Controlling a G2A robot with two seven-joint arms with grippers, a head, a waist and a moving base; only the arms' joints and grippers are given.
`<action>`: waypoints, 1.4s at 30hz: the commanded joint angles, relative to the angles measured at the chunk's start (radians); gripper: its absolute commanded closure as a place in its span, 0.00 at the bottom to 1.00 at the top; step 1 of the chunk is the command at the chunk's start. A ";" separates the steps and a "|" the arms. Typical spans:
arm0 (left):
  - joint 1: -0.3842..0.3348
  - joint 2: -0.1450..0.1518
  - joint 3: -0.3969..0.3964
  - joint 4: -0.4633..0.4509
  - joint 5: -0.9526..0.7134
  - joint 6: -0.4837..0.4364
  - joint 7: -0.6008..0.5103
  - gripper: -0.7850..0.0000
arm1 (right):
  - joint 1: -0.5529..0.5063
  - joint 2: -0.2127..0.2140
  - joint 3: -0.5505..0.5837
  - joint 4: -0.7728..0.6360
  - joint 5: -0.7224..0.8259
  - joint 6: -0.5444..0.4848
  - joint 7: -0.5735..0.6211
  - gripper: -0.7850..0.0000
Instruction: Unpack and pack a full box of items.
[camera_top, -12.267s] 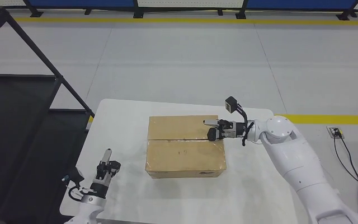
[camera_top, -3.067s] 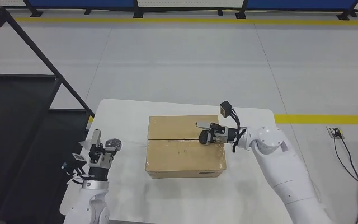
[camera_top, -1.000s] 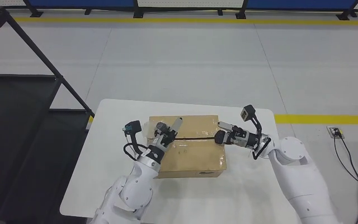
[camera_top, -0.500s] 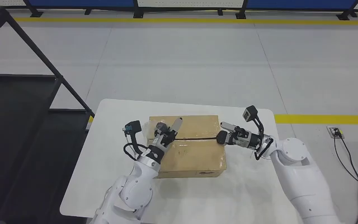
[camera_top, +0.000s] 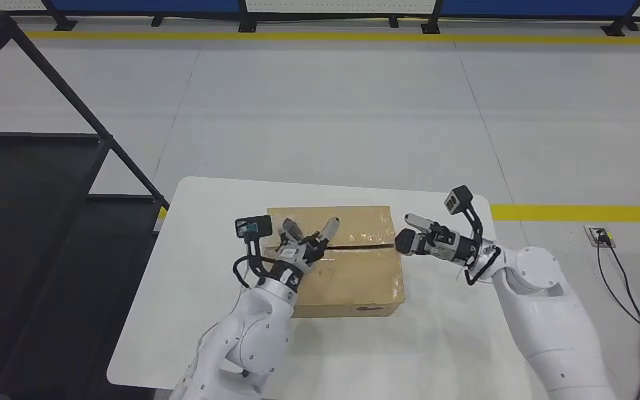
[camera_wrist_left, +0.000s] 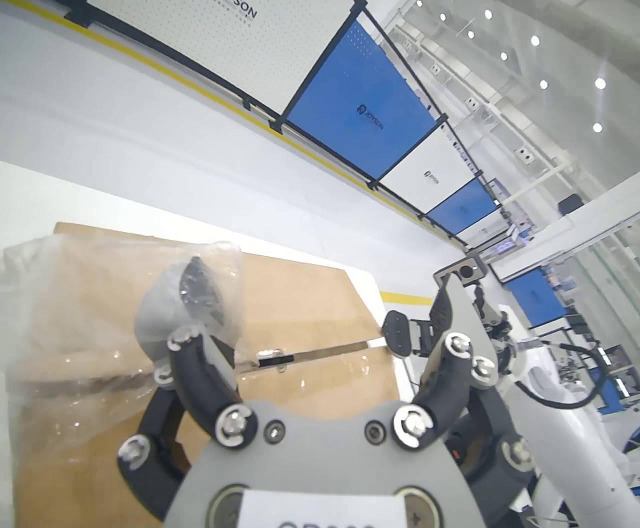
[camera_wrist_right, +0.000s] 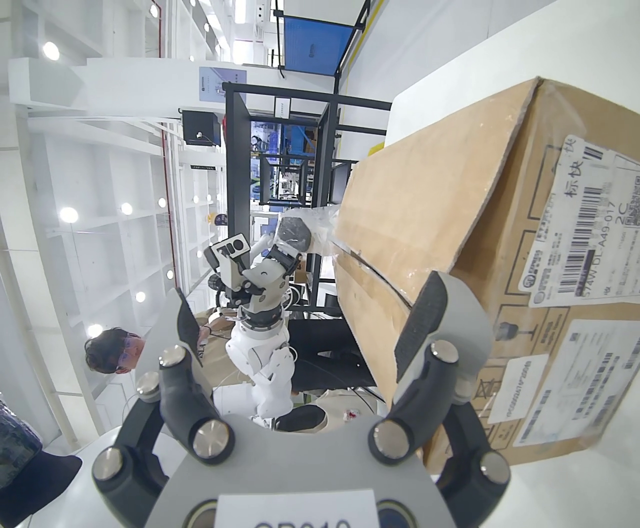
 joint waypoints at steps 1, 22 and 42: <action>-0.008 -0.002 0.013 0.004 0.039 0.008 -0.008 0.00 | -0.009 0.004 0.011 -0.003 0.006 -0.004 0.000 0.00; -0.077 -0.037 0.159 0.031 0.334 0.052 -0.093 0.00 | -0.065 0.030 0.054 -0.029 0.048 -0.028 -0.004 0.00; -0.158 -0.084 0.250 0.124 0.449 0.041 -0.200 0.00 | -0.176 0.062 0.163 -0.082 0.140 -0.090 -0.024 0.00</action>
